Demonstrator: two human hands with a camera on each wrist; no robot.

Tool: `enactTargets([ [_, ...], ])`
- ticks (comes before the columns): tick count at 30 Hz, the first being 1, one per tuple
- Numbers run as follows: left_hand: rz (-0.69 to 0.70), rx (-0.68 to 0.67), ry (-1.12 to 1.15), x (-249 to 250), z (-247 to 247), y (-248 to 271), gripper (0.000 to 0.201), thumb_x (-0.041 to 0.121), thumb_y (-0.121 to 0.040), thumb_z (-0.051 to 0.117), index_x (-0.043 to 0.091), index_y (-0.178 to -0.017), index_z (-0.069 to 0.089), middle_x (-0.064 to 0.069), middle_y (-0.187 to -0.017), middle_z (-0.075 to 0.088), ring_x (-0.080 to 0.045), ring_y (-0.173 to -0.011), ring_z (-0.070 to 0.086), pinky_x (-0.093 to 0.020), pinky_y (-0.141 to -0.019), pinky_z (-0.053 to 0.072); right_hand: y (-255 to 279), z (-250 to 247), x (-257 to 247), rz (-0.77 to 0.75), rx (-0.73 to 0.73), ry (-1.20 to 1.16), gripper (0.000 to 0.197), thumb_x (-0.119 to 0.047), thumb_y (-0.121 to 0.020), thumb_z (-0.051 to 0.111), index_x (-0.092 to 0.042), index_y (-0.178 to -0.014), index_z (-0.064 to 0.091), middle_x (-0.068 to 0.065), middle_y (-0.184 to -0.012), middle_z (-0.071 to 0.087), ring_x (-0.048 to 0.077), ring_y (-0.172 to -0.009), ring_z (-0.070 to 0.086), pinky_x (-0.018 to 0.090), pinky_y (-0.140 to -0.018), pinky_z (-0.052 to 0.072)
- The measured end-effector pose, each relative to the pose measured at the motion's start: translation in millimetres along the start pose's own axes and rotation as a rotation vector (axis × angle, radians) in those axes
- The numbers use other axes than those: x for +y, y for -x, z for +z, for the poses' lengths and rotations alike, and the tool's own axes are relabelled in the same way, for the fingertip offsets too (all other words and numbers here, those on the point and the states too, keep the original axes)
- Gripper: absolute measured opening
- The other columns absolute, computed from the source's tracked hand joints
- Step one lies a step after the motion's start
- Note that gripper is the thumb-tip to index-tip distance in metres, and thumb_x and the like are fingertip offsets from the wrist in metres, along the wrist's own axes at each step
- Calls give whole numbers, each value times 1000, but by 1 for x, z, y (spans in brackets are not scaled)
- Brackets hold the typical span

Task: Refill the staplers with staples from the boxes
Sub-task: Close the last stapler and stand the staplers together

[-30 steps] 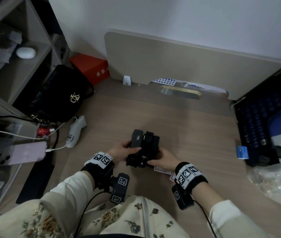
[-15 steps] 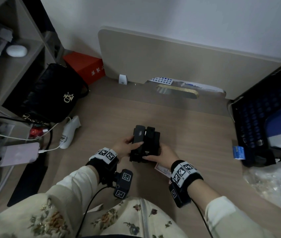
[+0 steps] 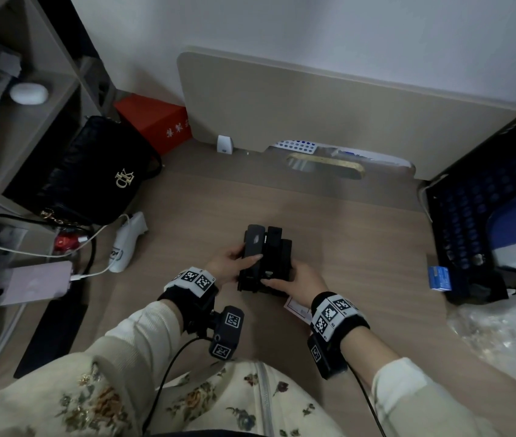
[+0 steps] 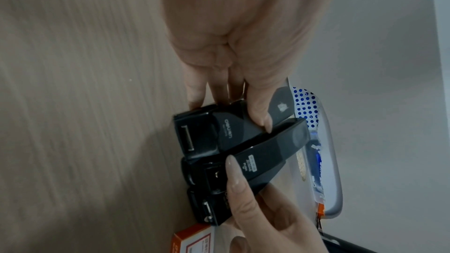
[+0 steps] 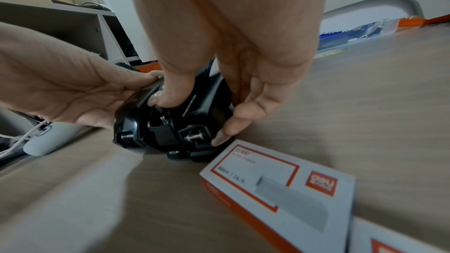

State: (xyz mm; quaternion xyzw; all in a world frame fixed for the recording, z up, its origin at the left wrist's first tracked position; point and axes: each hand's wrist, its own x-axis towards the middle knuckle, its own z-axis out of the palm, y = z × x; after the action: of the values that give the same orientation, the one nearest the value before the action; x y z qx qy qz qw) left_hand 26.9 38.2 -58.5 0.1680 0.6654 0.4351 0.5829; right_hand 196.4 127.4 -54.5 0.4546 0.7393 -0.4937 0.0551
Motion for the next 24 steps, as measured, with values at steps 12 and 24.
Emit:
enactTargets([
  [12,35,-44,28,4,-3,-5,42,16,-95,59,14,-136,52,-12,-124,65,-23,-105,66,-32,-83,57,-4,7,4,23,39,26,68,-59,-67,74,-26,-123,56,-6,-117,67,13,-105,62,33,-90,51],
  [24,94,258,101,2,-4,9,56,16,-84,73,8,-136,53,-3,-127,60,-18,-118,58,-31,-104,45,31,-18,34,102,196,41,68,-70,-78,52,-22,-126,54,-5,-127,59,13,-111,57,35,-97,47],
])
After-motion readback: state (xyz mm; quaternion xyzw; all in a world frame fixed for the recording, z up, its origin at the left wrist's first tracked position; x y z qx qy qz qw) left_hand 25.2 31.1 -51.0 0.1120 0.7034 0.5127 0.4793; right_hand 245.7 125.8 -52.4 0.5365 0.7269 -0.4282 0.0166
